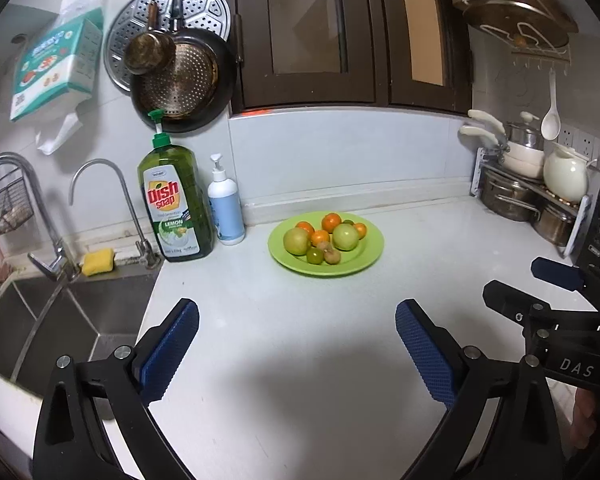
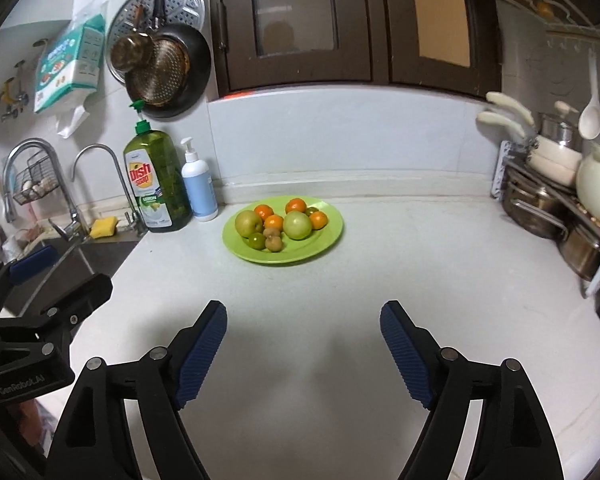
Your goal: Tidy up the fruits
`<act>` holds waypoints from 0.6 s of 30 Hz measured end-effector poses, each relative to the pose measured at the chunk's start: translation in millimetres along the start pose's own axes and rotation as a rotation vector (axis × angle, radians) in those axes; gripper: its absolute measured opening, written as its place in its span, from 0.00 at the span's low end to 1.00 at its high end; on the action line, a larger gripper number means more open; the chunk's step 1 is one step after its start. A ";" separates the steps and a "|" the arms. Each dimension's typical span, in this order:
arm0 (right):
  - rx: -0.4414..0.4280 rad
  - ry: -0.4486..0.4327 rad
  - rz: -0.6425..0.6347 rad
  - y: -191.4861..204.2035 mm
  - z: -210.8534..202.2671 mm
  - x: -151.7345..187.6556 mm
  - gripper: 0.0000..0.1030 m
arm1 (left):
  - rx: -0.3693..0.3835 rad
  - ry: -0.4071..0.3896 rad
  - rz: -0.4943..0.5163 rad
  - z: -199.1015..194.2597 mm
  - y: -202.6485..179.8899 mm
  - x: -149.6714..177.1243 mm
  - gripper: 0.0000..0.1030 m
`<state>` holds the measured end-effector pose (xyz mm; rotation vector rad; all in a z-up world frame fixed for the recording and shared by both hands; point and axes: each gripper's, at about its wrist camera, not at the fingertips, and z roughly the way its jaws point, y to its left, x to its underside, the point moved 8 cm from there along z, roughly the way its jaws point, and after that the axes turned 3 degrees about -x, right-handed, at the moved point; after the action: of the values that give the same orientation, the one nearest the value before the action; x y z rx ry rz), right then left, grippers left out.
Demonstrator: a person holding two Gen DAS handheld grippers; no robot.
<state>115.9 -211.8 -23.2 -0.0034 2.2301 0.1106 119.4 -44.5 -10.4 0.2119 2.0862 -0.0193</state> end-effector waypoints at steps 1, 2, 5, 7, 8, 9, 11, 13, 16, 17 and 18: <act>0.001 -0.006 -0.001 -0.9 -6.4 1.8 0.81 | -0.002 0.001 -0.006 -7.0 -2.2 3.2 0.99; 0.000 -0.011 0.000 -2.4 -14.1 4.4 0.81 | -0.003 0.000 -0.010 -12.7 -3.8 5.5 0.99; 0.001 -0.022 -0.006 -5.7 -34.8 12.7 0.82 | -0.010 -0.009 -0.010 -32.7 -10.1 12.9 1.00; 0.001 -0.026 -0.002 -7.9 -46.1 17.8 0.82 | -0.014 -0.015 -0.012 -44.7 -13.1 16.8 1.00; -0.001 -0.029 0.000 -8.8 -53.2 21.0 0.82 | -0.017 -0.017 -0.013 -50.6 -14.5 18.8 1.00; -0.002 -0.032 0.001 -9.1 -58.3 23.2 0.83 | -0.018 -0.020 -0.015 -55.6 -15.9 20.3 1.00; 0.000 -0.039 0.000 -9.9 -69.3 28.1 0.84 | -0.015 -0.021 -0.017 -65.0 -18.7 24.1 1.00; 0.002 -0.045 -0.008 -10.1 -77.9 31.2 0.84 | -0.021 -0.019 -0.018 -71.6 -20.7 27.5 1.00; 0.001 -0.051 -0.014 -9.6 -89.5 35.5 0.84 | -0.025 -0.017 -0.024 -79.8 -22.4 31.8 1.00; 0.001 -0.054 -0.014 -9.8 -91.9 36.3 0.84 | -0.025 -0.017 -0.025 -82.7 -23.2 33.1 1.00; 0.000 -0.057 -0.015 -9.9 -94.4 37.0 0.84 | -0.027 -0.018 -0.025 -84.5 -23.6 34.0 1.00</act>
<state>19.1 -227.9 4.5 -0.0168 2.1731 0.1007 26.5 -54.4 1.0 0.1682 2.0701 -0.0078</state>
